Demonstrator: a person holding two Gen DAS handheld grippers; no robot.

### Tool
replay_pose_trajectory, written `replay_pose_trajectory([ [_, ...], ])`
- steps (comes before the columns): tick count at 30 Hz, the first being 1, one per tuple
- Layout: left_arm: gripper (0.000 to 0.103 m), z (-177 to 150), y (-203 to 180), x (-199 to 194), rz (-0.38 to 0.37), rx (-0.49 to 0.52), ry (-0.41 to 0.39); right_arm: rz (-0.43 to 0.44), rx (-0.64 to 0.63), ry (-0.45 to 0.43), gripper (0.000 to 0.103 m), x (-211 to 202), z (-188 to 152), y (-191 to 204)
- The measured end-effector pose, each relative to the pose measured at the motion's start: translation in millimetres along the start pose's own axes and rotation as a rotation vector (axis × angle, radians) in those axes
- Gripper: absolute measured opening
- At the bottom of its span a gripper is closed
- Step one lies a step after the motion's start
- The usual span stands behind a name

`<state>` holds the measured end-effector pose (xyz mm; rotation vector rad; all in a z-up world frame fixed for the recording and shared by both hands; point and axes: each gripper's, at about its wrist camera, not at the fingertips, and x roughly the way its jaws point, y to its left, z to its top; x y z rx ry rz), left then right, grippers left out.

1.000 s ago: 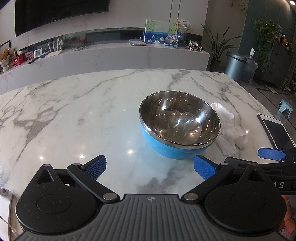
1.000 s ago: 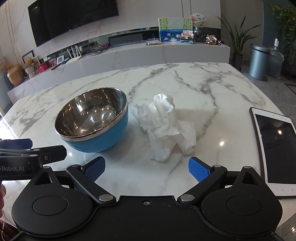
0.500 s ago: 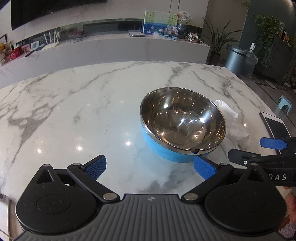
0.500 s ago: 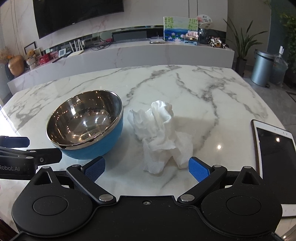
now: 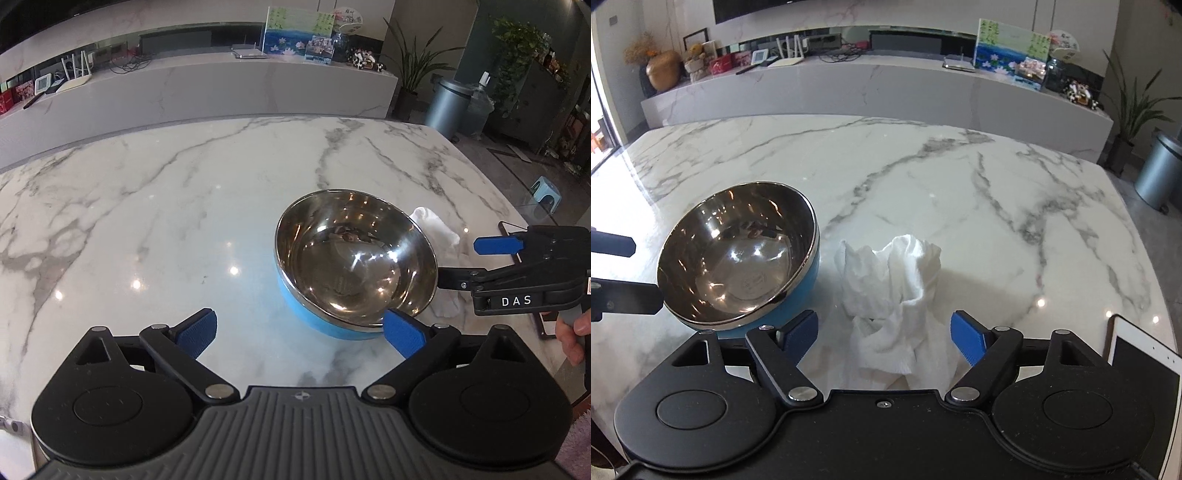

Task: Clean bowl
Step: 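Grasp the bowl rim with the left gripper while the right gripper grasps the white tissue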

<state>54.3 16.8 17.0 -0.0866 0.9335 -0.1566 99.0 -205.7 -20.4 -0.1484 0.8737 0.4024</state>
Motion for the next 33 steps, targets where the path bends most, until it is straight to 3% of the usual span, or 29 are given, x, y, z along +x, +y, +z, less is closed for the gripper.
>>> replay_pose_trajectory([
  [7,0.094,23.3,5.5,14.3,-0.027,0.004,-0.016,0.024,-0.009,0.024,0.079,17.7,6.7,-6.8],
  [14,0.093,22.2,14.2,31.8,-0.042,-0.019,0.013,0.048,-0.019,0.048,0.079,35.4,13.4,-13.6],
  [18,0.072,21.3,17.3,38.0,-0.062,-0.027,0.052,0.076,-0.012,0.051,0.079,39.3,17.8,-15.6],
  [23,0.070,21.3,17.3,38.6,-0.069,-0.015,0.061,0.066,-0.027,0.070,0.077,43.4,13.6,-15.2],
  [27,0.056,21.8,21.9,40.0,-0.072,-0.022,0.068,0.051,-0.068,0.074,0.059,43.7,10.6,-10.1],
  [30,0.052,21.7,22.1,41.6,-0.075,-0.018,0.071,0.044,-0.083,0.071,0.058,42.8,9.3,-7.9],
  [32,0.047,22.1,20.9,42.2,-0.081,-0.008,0.076,0.038,-0.083,0.066,0.050,41.7,9.3,-8.0],
  [33,0.043,22.1,20.3,42.2,-0.083,-0.002,0.079,0.035,-0.083,0.064,0.042,41.2,9.3,-8.1],
])
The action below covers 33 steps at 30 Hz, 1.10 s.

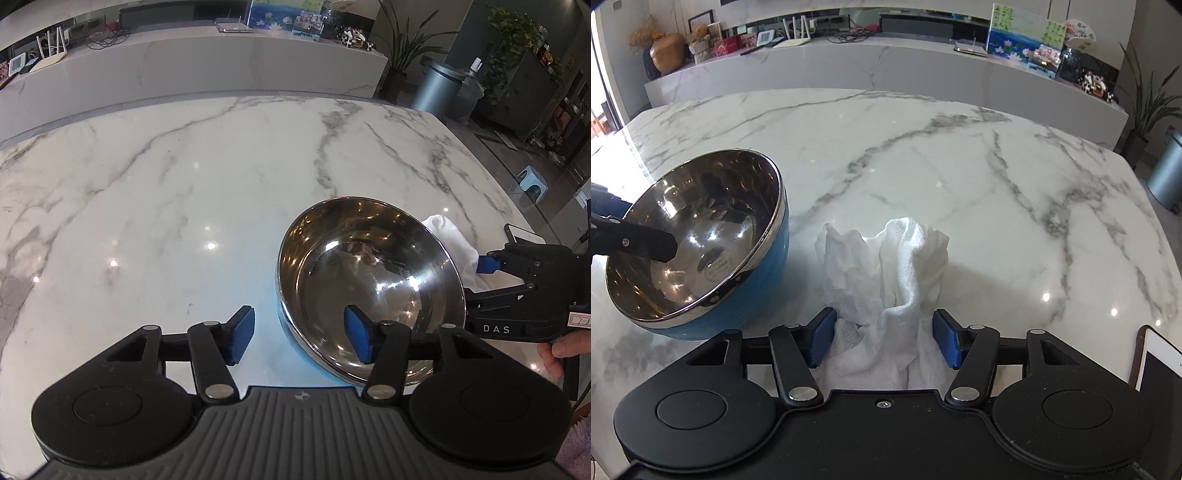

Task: Clean bowl
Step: 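Grasp the bowl rim with the left gripper while the right gripper grasps the white tissue, then lift the tissue with the right gripper and lower it into the bowl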

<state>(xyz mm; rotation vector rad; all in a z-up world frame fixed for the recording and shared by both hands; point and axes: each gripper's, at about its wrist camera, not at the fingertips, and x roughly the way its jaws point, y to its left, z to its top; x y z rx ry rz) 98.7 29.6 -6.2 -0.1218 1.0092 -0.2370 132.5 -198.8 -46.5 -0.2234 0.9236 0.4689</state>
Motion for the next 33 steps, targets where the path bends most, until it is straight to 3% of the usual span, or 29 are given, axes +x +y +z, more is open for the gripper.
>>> replay_pose_trajectory([
  [3,0.033,1.4,-1.2,0.1,-0.002,0.018,0.002,-0.009,0.001,-0.007,0.023,-1.6,-0.1,-0.1],
  [7,0.028,1.5,0.4,-1.7,-0.006,0.027,0.001,-0.034,-0.015,-0.005,0.016,-2.5,-1.2,2.9],
  [18,0.023,1.7,2.2,-1.0,-0.007,0.033,0.008,-0.044,-0.060,-0.050,0.014,-60.4,32.3,5.6],
  [24,0.023,2.3,4.2,-1.6,-0.013,0.024,0.014,0.056,-0.131,-0.077,0.014,-90.0,61.1,31.0],
  [33,0.023,0.9,7.8,-8.5,-0.028,0.018,0.014,0.107,-0.256,-0.009,0.014,-64.0,73.7,73.4],
])
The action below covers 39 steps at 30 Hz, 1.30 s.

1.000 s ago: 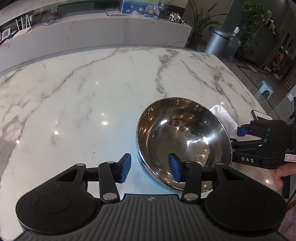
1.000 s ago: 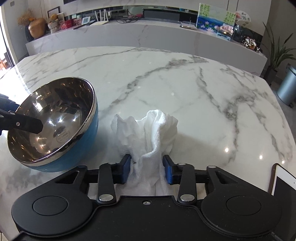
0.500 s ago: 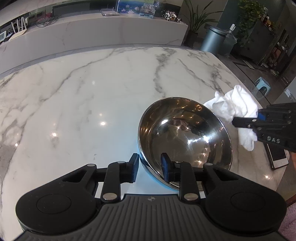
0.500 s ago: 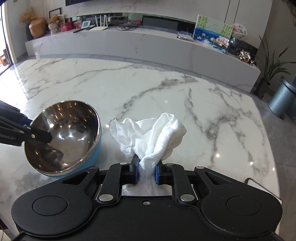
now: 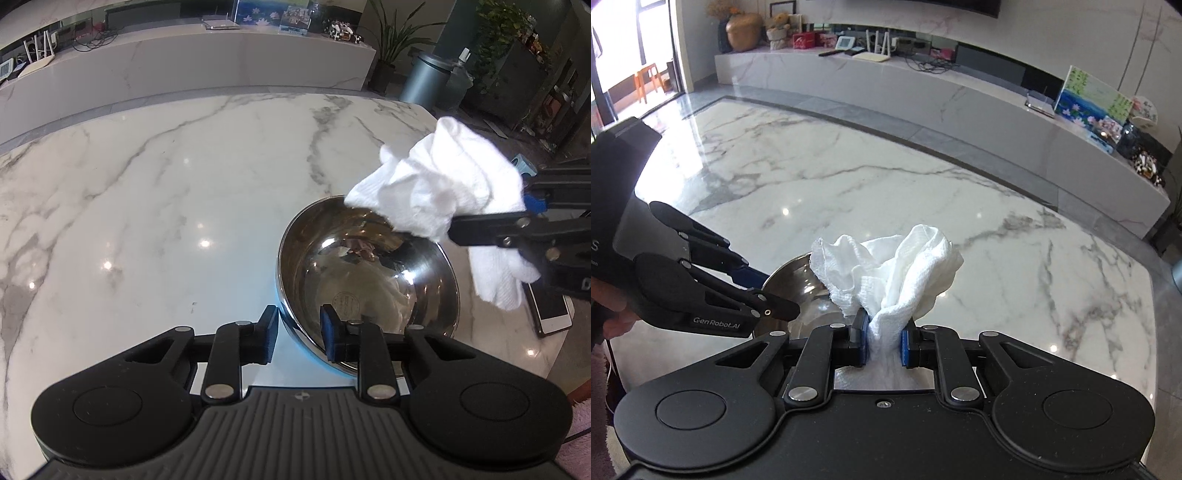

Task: Clean bowl
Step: 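Lift the tissue with the right gripper and lower it into the bowl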

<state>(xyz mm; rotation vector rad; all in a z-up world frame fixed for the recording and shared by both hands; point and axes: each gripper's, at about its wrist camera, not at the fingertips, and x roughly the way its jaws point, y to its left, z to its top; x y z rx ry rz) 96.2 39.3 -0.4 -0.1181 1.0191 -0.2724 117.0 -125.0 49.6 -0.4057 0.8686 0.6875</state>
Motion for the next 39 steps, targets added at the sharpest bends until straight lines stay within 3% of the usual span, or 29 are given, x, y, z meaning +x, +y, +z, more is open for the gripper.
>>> replay_pose_trajectory([
  [12,0.023,-0.1,12.8,-0.4,-0.029,-0.051,0.015,0.051,-0.070,0.100,0.017,44.7,5.5,24.0],
  [15,0.023,-0.9,13.9,-0.8,-0.029,-0.052,0.017,0.048,-0.072,0.081,0.021,35.5,9.0,23.6],
  [18,0.023,-1.6,14.4,-1.7,-0.029,-0.053,0.016,0.045,-0.073,0.063,0.038,26.2,12.5,23.1],
  [20,0.023,-1.6,13.6,-2.1,-0.032,-0.053,0.014,0.042,-0.074,0.051,0.043,20.1,14.8,22.8],
  [26,0.023,-0.6,11.9,-2.3,-0.032,-0.056,0.014,0.043,-0.070,0.068,0.042,29.3,18.0,20.9],
  [30,0.023,0.5,10.4,-2.3,-0.033,-0.059,0.015,0.045,-0.066,0.084,0.033,38.1,19.7,19.5],
  [39,0.025,1.5,12.6,0.5,-0.031,-0.059,0.021,0.050,-0.060,0.124,0.034,58.9,21.9,22.3],
])
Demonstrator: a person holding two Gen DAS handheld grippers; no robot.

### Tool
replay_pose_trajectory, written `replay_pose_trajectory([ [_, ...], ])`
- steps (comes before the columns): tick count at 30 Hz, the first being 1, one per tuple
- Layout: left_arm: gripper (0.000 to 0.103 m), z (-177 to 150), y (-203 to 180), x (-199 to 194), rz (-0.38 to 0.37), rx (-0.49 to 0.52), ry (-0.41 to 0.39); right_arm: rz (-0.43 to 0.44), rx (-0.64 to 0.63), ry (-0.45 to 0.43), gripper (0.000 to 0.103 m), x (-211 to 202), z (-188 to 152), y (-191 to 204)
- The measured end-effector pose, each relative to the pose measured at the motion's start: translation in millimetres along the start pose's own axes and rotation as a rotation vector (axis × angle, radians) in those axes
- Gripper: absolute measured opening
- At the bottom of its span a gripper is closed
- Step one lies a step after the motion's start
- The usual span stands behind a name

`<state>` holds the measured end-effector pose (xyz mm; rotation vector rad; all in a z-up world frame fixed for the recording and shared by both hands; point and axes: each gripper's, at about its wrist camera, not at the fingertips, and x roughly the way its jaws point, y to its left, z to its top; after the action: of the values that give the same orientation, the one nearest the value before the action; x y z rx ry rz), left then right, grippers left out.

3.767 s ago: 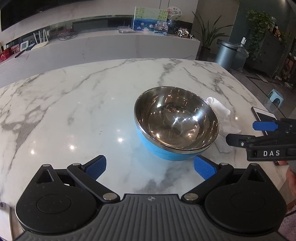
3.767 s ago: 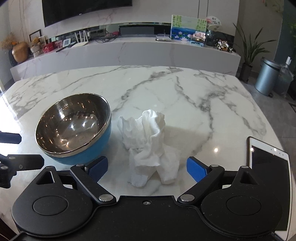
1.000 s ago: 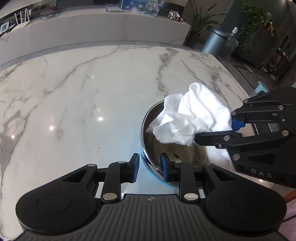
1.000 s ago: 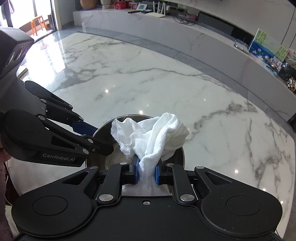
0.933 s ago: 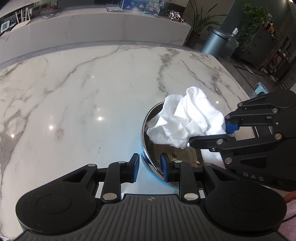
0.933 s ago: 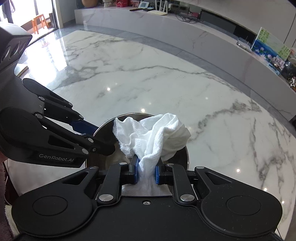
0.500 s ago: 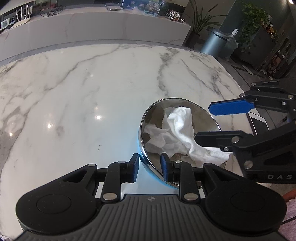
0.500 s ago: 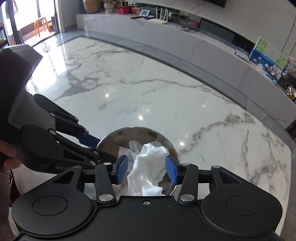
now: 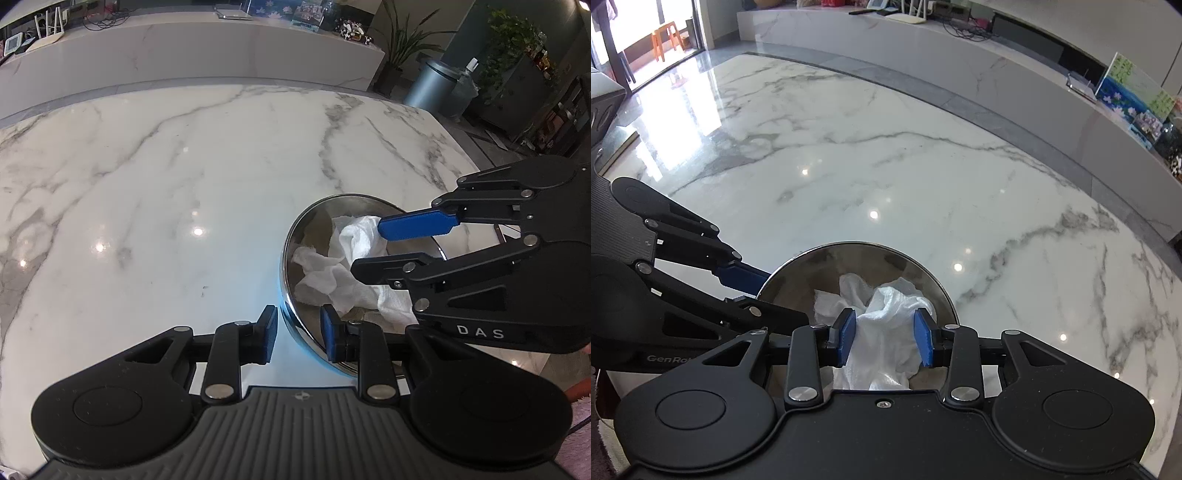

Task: Clean bowl
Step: 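Lift the tissue with the right gripper and lower it into the bowl, then wipe the bowl interior with the tissue in the right gripper while the left holds the rim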

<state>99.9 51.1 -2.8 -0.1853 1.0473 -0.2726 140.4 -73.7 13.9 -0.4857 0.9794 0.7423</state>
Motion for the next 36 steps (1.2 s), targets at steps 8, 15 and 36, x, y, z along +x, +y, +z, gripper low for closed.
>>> replay_pose_trajectory([
  [8,0.028,-2.0,0.0,2.0,0.007,0.010,0.003,0.009,0.008,0.040,0.029,10.6,-7.4,-3.3],
  [15,0.030,-3.2,3.0,3.0,0.010,-0.008,0.001,0.013,-0.032,0.080,0.017,13.1,-23.3,5.1],
  [36,0.009,-1.5,0.3,12.5,-0.008,-0.031,-0.015,0.021,0.033,0.037,0.017,-1.8,-48.3,12.1],
])
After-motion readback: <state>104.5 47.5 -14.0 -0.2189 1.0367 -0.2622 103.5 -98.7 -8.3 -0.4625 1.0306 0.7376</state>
